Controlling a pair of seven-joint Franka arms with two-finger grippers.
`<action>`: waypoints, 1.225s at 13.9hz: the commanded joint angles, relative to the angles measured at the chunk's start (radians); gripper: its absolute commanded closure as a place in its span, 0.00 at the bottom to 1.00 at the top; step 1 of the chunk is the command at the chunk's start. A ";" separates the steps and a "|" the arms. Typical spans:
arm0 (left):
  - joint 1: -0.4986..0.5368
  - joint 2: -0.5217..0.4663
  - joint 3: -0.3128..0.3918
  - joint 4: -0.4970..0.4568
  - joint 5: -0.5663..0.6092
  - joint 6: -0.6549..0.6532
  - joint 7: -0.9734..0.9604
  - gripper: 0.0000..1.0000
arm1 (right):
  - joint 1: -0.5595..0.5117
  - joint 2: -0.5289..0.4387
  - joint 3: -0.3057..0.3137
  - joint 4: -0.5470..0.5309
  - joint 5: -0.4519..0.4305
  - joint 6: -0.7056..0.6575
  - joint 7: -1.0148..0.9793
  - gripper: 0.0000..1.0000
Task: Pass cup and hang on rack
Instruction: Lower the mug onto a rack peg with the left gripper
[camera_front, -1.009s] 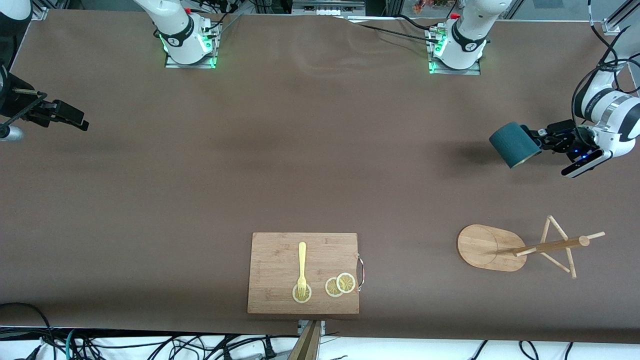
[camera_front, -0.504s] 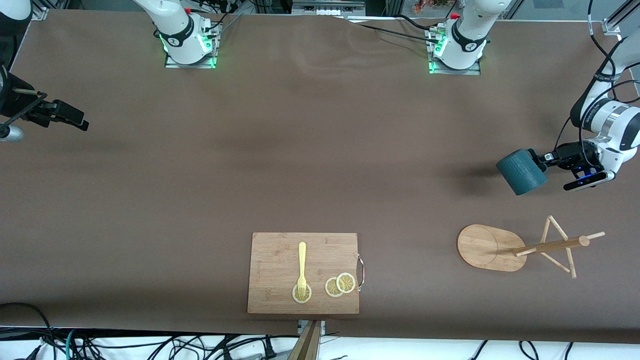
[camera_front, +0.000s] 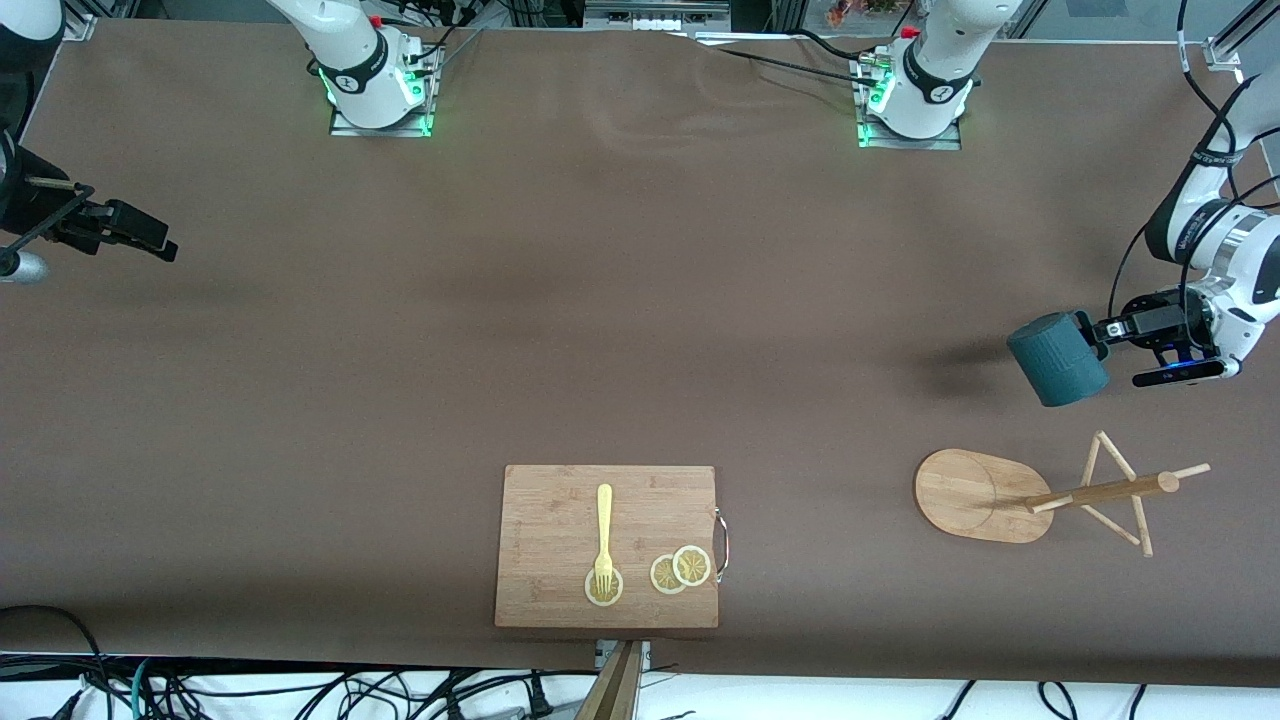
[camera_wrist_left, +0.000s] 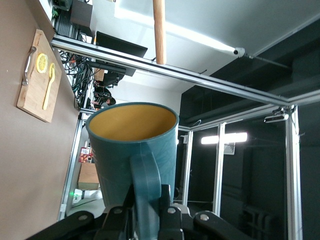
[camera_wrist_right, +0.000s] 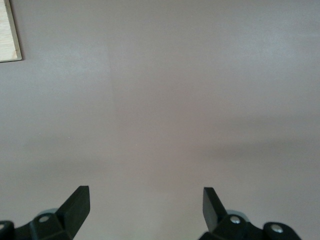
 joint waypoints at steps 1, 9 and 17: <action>-0.016 0.018 -0.006 0.056 -0.027 0.001 -0.082 1.00 | -0.003 0.000 0.000 0.008 0.009 -0.004 0.002 0.00; -0.045 0.035 -0.004 0.092 -0.082 0.031 -0.180 1.00 | -0.003 0.000 -0.001 0.006 0.008 -0.004 0.002 0.00; -0.051 0.101 -0.003 0.171 -0.089 0.033 -0.249 1.00 | -0.003 0.000 0.000 0.006 0.009 -0.004 0.002 0.00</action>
